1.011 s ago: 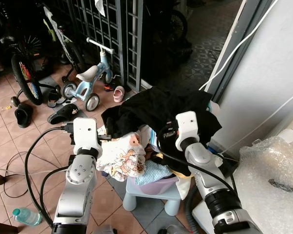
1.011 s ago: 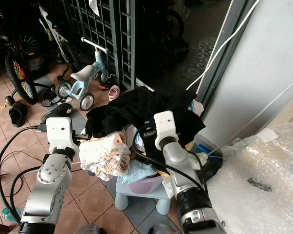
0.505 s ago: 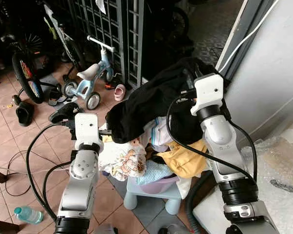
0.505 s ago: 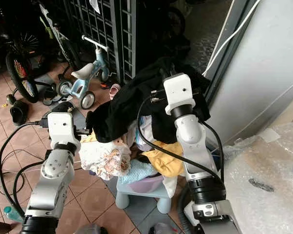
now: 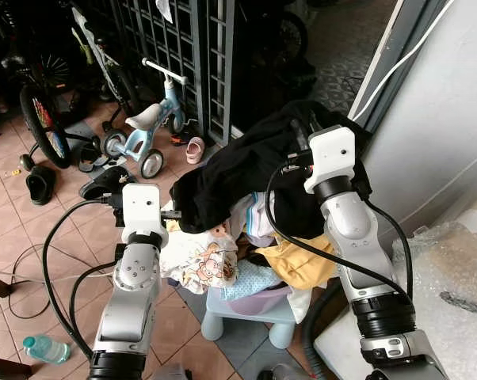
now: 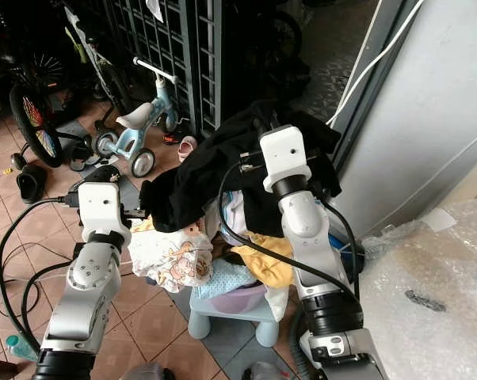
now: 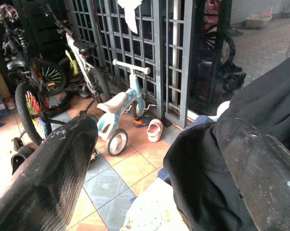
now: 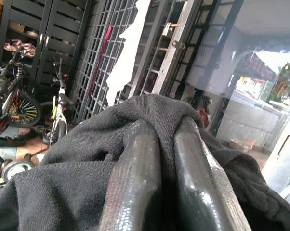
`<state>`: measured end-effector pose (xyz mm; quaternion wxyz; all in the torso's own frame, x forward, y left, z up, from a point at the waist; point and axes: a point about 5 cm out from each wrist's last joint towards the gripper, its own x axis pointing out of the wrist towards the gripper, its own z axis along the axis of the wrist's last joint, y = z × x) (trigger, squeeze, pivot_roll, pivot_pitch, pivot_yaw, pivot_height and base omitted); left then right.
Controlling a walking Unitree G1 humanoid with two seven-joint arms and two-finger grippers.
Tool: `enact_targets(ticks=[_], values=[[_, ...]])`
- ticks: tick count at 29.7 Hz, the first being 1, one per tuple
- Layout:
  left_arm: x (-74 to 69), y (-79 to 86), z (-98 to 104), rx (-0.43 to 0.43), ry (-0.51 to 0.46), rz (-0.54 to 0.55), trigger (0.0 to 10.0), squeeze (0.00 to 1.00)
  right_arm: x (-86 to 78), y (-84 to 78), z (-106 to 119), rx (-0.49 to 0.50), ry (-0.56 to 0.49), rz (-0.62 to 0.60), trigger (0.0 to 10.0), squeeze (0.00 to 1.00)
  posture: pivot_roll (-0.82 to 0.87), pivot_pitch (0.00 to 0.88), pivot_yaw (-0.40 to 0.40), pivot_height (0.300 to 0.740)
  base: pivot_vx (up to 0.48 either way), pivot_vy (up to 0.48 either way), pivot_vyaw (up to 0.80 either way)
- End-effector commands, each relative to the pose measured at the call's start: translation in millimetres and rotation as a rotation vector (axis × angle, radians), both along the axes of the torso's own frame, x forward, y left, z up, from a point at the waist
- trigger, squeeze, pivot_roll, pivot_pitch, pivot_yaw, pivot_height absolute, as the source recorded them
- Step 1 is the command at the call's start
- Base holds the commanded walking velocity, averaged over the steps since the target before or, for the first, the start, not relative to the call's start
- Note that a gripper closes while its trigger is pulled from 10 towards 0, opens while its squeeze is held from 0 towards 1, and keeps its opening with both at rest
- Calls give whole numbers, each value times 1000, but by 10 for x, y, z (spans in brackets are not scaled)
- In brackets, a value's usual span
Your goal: Clothes washing
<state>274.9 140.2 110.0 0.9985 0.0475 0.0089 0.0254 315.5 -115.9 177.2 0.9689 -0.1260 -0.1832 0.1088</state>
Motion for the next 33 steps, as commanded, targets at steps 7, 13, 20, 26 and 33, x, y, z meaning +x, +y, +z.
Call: enact_targets(ticks=[7,13,20,26,33], values=[[3,15,-4,11,1,0,10000,0,-48,-77,-278,34,119,-32,0,0,-6,0,-10,740,0,0,0],[1,11,-1,15,-1,-7,10000,0,-66,-80,-366,30,152,-32,0,0,-4,0,-7,740,0,0,0],[-5,10,-8,14,2,-11,10000,0,-139,-134,-565,39,228,-51,0,0,-6,0,-9,740,-114,-231,0],[-7,21,-30,15,9,-14,10000,0,-233,-186,-824,79,321,-101,0,0,-2,0,-9,740,-269,-292,0],[-11,27,-37,20,11,-17,10000,0,-230,-198,-847,87,330,-114,0,0,-5,0,-8,740,-272,-291,0]])
